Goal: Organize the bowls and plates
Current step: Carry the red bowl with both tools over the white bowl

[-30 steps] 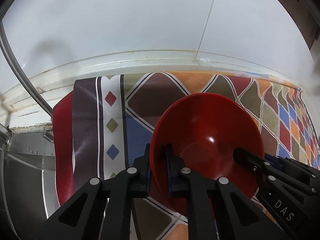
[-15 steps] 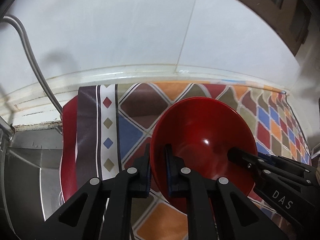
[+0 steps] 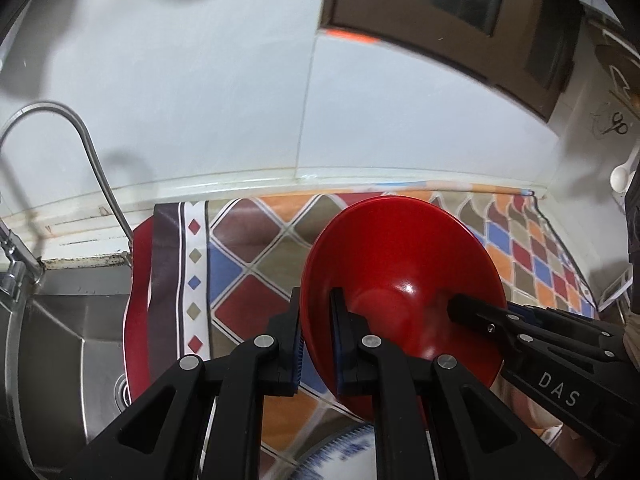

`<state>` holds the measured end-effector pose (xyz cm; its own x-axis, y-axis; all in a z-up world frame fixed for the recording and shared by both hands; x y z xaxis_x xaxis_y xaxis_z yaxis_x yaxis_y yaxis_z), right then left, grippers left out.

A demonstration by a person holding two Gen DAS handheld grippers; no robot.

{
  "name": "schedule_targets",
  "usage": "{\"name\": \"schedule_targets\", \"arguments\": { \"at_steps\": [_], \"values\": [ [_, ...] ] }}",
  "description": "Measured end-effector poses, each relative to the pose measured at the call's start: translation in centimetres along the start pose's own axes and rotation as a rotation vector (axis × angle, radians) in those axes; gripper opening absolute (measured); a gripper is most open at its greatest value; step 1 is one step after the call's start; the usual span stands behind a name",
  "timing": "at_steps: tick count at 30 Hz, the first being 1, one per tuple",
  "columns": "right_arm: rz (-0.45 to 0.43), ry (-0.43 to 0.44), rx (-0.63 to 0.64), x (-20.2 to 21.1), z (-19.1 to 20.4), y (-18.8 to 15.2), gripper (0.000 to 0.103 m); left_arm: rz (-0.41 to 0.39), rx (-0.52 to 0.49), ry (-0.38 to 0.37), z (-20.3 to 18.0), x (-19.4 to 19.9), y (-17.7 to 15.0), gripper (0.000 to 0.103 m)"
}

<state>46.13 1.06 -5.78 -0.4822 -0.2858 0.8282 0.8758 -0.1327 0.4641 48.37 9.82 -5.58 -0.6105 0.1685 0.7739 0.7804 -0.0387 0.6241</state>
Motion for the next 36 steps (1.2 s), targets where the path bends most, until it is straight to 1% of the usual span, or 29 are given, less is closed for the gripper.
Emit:
{"name": "schedule_targets", "arguments": {
  "at_steps": [4, 9, 19, 26, 32, 36],
  "values": [
    [-0.03, 0.009, 0.001, 2.8, -0.7, -0.3, 0.014, -0.023, -0.02, -0.007, -2.2, 2.1, -0.1, 0.014],
    [-0.073, 0.013, -0.009, 6.4, -2.1, -0.9, 0.014, -0.043, -0.05, -0.035, -5.5, 4.2, -0.4, 0.014],
    [-0.143, -0.016, -0.053, 12.7, -7.2, -2.7, 0.014, -0.067, -0.11, -0.105, -12.6, 6.6, -1.5, 0.014],
    [-0.168, -0.042, -0.088, 16.0, -10.9, -4.7, 0.014, -0.049, -0.141, -0.158, -18.0, 7.3, -3.4, 0.015],
    [-0.172, -0.072, -0.126, 18.2, -14.7, -6.7, 0.014, -0.009, -0.167, -0.189, -21.4, 6.9, -5.3, 0.015],
    [-0.163, -0.085, -0.15, 19.0, -16.7, -7.7, 0.014, 0.02, -0.181, -0.194, -23.2, 6.4, -6.4, 0.015]
  ]
}}
Point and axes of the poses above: each gripper's, at about its wrist camera, not at the fingertips, and x roughly against the way its jaws point, z to its left, y to its top, the point moved 8 cm from there along -x, roughly the way its jaws point, and after that the axes turned 6 degrees about y, right-handed, at the moved point
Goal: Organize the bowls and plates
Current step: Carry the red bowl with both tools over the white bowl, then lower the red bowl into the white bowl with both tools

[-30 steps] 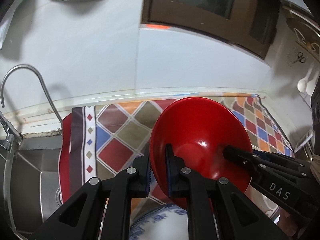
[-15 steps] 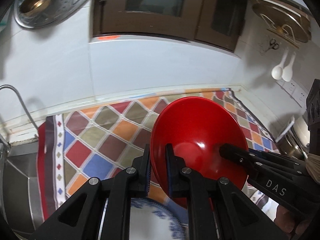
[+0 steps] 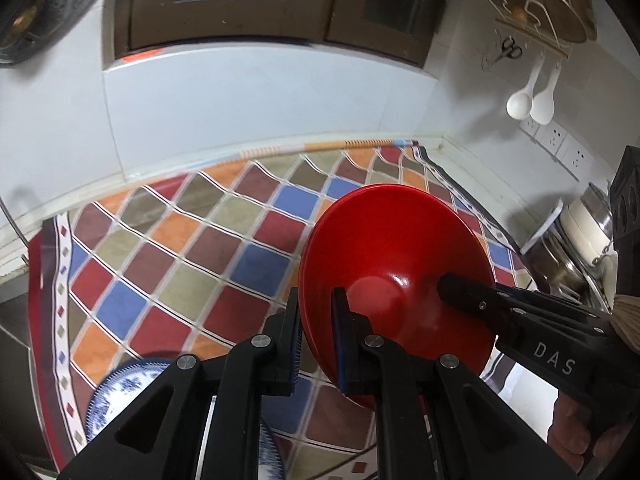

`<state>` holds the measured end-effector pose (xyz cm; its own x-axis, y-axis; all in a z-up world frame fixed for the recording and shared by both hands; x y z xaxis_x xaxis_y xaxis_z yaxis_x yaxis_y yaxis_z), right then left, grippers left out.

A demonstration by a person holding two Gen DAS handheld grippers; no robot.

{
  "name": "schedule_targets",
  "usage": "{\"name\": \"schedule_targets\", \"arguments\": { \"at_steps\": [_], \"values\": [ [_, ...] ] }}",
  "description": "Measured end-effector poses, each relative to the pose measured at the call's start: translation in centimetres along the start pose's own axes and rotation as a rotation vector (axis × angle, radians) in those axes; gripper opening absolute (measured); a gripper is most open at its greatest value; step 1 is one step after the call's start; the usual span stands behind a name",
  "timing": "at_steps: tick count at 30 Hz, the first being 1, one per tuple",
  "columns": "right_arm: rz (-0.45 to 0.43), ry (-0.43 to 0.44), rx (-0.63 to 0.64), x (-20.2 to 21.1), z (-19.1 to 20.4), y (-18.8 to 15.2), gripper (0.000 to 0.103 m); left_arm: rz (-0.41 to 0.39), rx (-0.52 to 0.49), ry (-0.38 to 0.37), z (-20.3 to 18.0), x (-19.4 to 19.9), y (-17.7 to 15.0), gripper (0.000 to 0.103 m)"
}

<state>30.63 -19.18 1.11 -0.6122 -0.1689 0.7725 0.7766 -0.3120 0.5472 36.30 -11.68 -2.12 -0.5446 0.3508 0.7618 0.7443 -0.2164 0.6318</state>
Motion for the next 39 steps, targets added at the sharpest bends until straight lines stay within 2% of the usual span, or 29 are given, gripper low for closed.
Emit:
{"name": "schedule_targets", "arguments": {
  "at_steps": [16, 34, 39],
  "values": [
    [0.097, -0.033, -0.046, -0.8, -5.8, -2.9, 0.014, 0.125, -0.013, 0.013, -3.6, -3.8, -3.7, 0.015],
    [0.183, -0.047, -0.027, -3.5, -7.3, -4.9, 0.014, 0.228, -0.001, 0.038, -3.7, -6.9, -6.6, 0.015],
    [0.199, -0.052, -0.02, -4.0, -7.6, -5.5, 0.014, 0.222, -0.016, 0.048, -4.0, -7.0, -6.6, 0.015]
  ]
}}
Point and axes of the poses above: each gripper's, at about its wrist camera, not at the fingertips, and x roughly against the way its jaws point, z to its left, y to its top, the point moved 8 cm from there along -x, roughly the way its jaws point, and after that the axes turned 6 degrees about y, right-handed, at the moved point
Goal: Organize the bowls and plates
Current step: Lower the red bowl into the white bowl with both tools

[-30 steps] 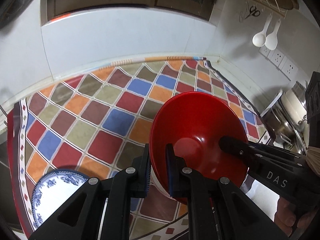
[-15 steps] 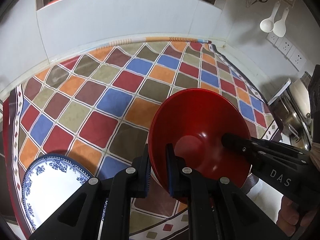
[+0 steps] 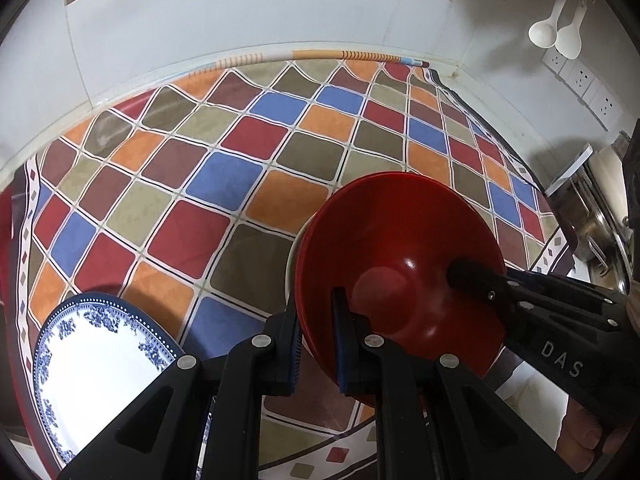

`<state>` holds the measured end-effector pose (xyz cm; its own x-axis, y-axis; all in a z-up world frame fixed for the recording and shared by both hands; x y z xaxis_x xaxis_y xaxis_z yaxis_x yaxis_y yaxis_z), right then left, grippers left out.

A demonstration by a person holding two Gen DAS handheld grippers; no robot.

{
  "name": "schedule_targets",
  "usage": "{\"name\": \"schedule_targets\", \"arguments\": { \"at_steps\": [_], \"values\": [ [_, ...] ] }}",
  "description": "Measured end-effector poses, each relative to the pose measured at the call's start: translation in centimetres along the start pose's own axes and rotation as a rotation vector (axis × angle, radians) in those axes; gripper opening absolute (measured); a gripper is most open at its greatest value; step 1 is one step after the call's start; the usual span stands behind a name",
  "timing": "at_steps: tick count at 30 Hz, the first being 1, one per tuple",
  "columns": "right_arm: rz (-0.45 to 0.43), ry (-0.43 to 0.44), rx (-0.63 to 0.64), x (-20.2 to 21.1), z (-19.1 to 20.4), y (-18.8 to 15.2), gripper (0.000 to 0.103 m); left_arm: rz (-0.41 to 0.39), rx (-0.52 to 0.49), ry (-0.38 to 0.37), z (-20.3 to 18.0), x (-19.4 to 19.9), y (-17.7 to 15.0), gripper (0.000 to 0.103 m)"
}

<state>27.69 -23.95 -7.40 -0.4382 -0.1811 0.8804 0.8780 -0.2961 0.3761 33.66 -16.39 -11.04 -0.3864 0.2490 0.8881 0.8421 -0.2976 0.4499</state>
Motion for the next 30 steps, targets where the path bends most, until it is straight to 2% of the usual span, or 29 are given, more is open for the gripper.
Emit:
{"name": "schedule_targets", "arguments": {
  "at_steps": [7, 10, 13, 15, 16, 18, 23, 25, 30],
  "values": [
    [0.004, -0.024, 0.018, -0.4, -0.4, -0.3, 0.015, 0.01, -0.003, 0.002, -0.2, -0.5, -0.1, 0.016],
    [-0.011, -0.046, 0.031, -0.2, -0.6, -0.1, 0.015, 0.008, -0.008, -0.001, -0.4, -0.5, 0.0, 0.02],
    [-0.016, -0.07, 0.056, -0.1, -0.7, -0.1, 0.015, -0.004, -0.023, -0.012, -0.8, -0.1, 0.1, 0.031],
    [-0.019, -0.071, 0.066, 0.0, -0.8, -0.1, 0.017, -0.036, -0.042, 0.027, -0.8, 0.5, 0.4, 0.053],
    [-0.019, -0.068, 0.072, 0.0, -0.8, -0.2, 0.021, -0.052, -0.046, 0.042, -0.8, 0.7, 0.5, 0.056],
    [-0.022, -0.064, 0.078, 0.1, -0.8, -0.3, 0.026, -0.083, -0.054, 0.045, -0.8, 1.4, 0.9, 0.058],
    [-0.027, -0.07, 0.084, 0.1, -0.9, -0.3, 0.03, -0.084, -0.03, 0.022, -0.2, 2.3, 1.4, 0.061],
    [-0.038, -0.065, 0.078, 0.3, -0.9, -0.2, 0.039, -0.091, -0.024, 0.03, 0.1, 2.6, 1.5, 0.061],
    [-0.077, -0.058, 0.083, 1.2, -0.5, 0.4, 0.045, -0.102, -0.002, 0.043, 1.0, 3.1, 1.8, 0.061]
  ]
}}
Point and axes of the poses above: each gripper's, at about its wrist camera, not at the fingertips, and x roughly against the way its jaws point, z to its left, y to its top, the point moved 8 cm from there along -x, roughly the way its jaws point, and after that the axes turned 6 degrees about y, right-handed, at the moved point
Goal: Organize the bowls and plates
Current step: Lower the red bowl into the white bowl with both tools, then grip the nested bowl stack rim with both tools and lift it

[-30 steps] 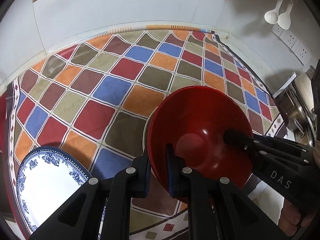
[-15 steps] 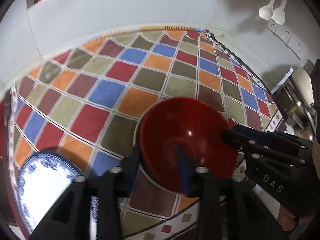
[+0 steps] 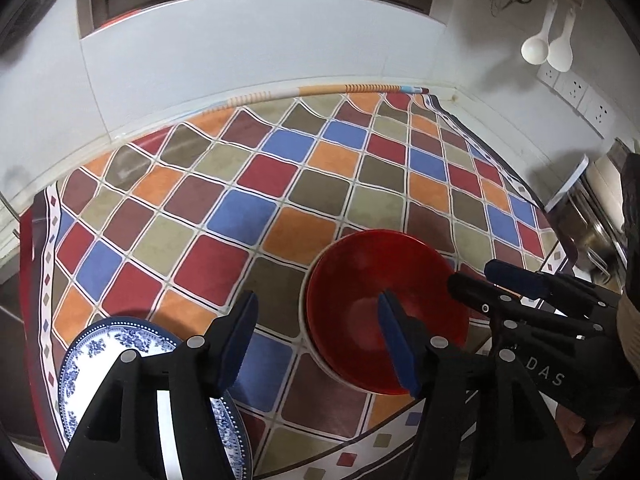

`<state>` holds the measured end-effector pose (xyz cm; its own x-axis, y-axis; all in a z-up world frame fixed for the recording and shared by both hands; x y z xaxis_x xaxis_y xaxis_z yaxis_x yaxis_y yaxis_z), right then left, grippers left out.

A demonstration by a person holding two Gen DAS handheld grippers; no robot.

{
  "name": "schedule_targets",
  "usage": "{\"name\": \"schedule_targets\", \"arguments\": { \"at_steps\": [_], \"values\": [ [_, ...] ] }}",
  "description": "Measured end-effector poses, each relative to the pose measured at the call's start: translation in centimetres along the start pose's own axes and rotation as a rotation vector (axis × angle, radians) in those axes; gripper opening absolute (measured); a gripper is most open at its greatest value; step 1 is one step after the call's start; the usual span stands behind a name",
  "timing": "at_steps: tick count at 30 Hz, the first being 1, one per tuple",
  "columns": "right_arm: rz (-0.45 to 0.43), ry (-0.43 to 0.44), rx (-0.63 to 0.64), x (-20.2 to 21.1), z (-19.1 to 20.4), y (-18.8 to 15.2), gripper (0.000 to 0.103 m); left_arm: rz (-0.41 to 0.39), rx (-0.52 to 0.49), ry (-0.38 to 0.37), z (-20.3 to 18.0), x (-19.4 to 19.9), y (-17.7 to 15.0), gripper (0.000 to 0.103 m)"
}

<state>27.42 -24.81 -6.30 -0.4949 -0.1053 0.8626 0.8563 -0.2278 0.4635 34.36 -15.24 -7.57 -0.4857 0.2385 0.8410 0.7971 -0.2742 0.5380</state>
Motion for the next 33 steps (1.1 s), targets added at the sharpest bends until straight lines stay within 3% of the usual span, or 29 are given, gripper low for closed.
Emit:
{"name": "schedule_targets", "arguments": {
  "at_steps": [15, 26, 33],
  "values": [
    [0.005, -0.008, -0.029, -1.0, -0.8, 0.4, 0.045, 0.048, 0.047, 0.054, 1.5, -1.7, -0.9, 0.062],
    [0.074, 0.008, -0.055, -3.5, -1.8, -0.4, 0.045, 0.156, 0.12, 0.004, 1.1, -4.7, -2.5, 0.06],
    [0.121, 0.042, -0.085, -5.0, -2.4, -1.4, 0.045, 0.233, 0.16, -0.045, 0.1, -6.5, -3.7, 0.044]
  ]
}}
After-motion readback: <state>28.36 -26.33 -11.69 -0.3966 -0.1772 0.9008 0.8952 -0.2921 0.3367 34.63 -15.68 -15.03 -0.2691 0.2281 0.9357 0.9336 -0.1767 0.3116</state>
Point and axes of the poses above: each gripper's, at about its wrist camera, not at the fingertips, and x roughly against the way its jaws point, z to its left, y to its top, the point moved 8 cm from there along -x, roughly the way its jaws point, and after that the axes turned 6 degrees about y, right-handed, at the moved point
